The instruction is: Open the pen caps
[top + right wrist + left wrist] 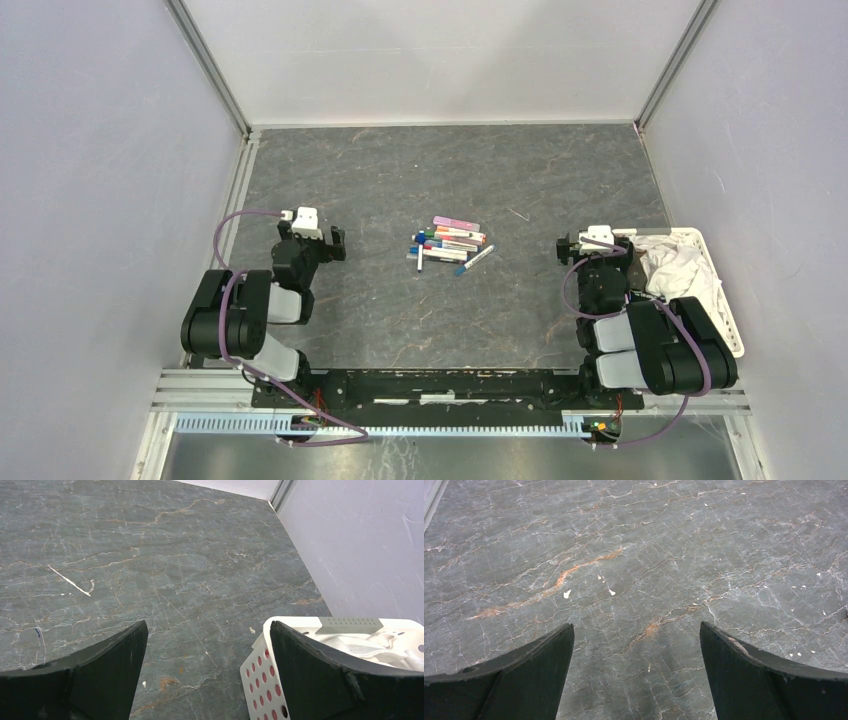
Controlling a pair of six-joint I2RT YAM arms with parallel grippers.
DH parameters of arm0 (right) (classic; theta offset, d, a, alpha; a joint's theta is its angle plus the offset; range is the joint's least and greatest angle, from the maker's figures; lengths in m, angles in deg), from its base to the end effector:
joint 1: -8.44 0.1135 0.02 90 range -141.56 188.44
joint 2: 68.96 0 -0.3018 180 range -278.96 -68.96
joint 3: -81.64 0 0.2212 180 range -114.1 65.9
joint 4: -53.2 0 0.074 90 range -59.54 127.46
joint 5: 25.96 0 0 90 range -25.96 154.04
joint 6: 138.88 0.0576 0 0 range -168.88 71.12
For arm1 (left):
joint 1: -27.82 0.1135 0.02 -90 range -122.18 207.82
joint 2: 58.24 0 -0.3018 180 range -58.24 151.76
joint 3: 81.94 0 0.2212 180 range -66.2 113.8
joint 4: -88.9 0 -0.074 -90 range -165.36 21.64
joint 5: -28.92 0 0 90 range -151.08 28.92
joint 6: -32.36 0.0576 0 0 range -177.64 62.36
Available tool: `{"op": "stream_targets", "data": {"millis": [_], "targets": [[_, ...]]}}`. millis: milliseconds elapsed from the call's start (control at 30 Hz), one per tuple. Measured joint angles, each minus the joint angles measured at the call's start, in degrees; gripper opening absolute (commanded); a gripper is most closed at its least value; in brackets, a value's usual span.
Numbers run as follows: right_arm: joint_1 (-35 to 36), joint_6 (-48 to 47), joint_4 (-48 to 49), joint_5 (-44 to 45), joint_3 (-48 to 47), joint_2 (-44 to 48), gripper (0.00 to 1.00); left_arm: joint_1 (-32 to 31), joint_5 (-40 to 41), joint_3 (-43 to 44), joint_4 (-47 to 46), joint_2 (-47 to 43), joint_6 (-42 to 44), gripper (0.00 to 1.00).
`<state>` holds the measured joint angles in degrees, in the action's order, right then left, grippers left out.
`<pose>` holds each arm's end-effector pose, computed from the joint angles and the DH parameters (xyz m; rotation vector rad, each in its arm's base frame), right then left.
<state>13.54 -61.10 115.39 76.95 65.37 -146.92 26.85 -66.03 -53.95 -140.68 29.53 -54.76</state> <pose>0.1925 0.0043 0.2151 -0.0588 1.5677 -0.2736 0.2488 -0.0092 0.2007 0.1218 1.7442 -0.0512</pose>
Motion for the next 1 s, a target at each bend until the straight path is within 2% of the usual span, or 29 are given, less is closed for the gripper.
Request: {"op": "stream_targets", "data": {"millis": [200, 367, 433, 567, 633, 733, 833, 1000], "targets": [[0.0, 1.6, -2.4, 3.1, 0.0, 1.5, 0.98, 0.0, 0.0, 0.0, 0.0, 0.0, 0.0, 1.0], [0.0, 6.8, -20.6, 7.1, -4.3, 11.6, 0.98, 0.2, 0.0, 1.2, 2.9, -0.6, 0.0, 1.0], [0.0, 12.3, -25.8, 7.1, -7.3, 14.1, 0.98, 0.3, -0.2, 6.2, 12.2, -1.6, 0.0, 1.0], [-0.3, 31.7, -40.3, 7.9, -15.5, 16.3, 0.98, 0.5, -0.7, 25.4, 34.5, -1.7, 0.0, 1.0], [-0.8, 36.1, -46.4, 6.2, -19.0, 15.8, 0.98, 1.0, -1.0, 33.3, 42.1, -2.1, 0.0, 1.0], [-0.5, 39.6, -52.6, 0.7, -22.4, 14.2, 0.98, 3.1, -2.3, 38.6, 51.2, -4.2, 0.1, 1.0], [4.4, 41.4, -59.9, 0.5, -24.5, 12.7, 0.98, 5.4, -3.1, 41.5, 60.1, -6.1, 0.0, 1.0], [18.2, 44.9, -69.9, 2.1, -29.6, 9.1, 0.83, 7.0, -4.4, 47.1, 71.7, -6.4, 0.0, 1.0]]}}
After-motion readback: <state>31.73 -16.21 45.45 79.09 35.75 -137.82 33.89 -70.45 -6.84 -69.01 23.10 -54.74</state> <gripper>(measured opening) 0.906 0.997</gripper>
